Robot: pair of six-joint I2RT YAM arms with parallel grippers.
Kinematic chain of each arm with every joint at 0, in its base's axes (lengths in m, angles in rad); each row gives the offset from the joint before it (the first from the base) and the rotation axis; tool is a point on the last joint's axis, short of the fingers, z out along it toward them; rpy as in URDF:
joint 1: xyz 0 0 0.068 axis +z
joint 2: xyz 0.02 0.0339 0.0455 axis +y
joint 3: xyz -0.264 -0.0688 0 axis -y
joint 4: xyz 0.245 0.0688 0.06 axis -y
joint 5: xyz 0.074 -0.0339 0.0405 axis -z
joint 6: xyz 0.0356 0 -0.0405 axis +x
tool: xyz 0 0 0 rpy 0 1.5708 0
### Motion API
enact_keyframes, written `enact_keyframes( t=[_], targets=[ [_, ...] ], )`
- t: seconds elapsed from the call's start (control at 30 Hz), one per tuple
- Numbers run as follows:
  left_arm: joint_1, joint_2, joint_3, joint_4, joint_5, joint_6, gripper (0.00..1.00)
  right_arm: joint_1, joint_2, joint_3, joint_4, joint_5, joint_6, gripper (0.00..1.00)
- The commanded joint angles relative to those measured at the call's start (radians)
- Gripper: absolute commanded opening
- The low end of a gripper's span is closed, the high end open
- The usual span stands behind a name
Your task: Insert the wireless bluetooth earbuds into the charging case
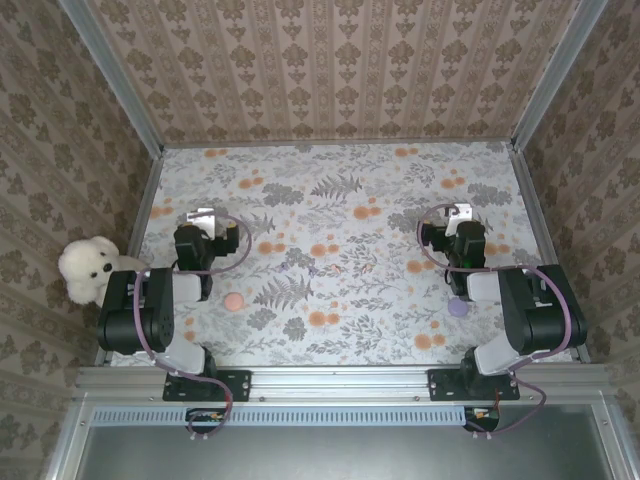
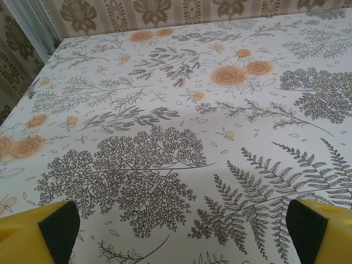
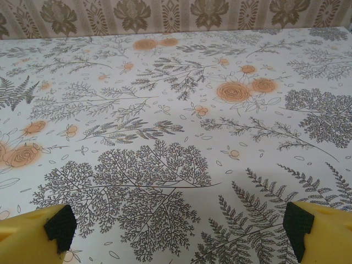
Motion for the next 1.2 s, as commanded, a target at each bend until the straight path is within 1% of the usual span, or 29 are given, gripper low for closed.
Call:
enact_keyframes(
  t=[0.0,0.77,0.8,0.83,0.87,0.93,1.03,1.17],
  targets=[
    [-0.004,-0.003,0.008,-0.004,-0.006,-0.006,1.00,-0.006,-0.002,0.009,0.007,-0.014,-0.013,1.00],
    [0.006,-0.003,0.012,-0.008,0.009,-0.013,1.00,-0.015,0.000,0.012,0.004,-0.031,-0.003,1.00],
    [0.005,-0.005,0.009,-0.004,0.009,-0.011,1.00,-0.015,-0.004,0.006,0.013,-0.028,-0.003,1.00],
    [0.004,-0.009,0.009,-0.002,0.003,-0.010,1.00,-0.015,-0.017,0.008,0.001,0.003,0.009,1.00],
    [0.000,-0.026,0.015,-0.023,-0.014,-0.013,1.00,-0.014,-0.056,0.020,-0.057,0.036,0.022,1.00],
    [-0.001,-0.074,0.048,-0.120,-0.054,-0.028,1.00,-0.015,-0.150,0.079,-0.252,0.080,0.041,1.00],
    [-0.018,-0.139,0.123,-0.301,-0.152,-0.042,1.00,-0.015,-0.268,0.211,-0.570,0.139,0.129,1.00],
    [-0.068,-0.198,0.222,-0.495,-0.282,-0.037,1.00,-0.017,-0.329,0.367,-0.880,0.172,0.345,1.00]
  ],
)
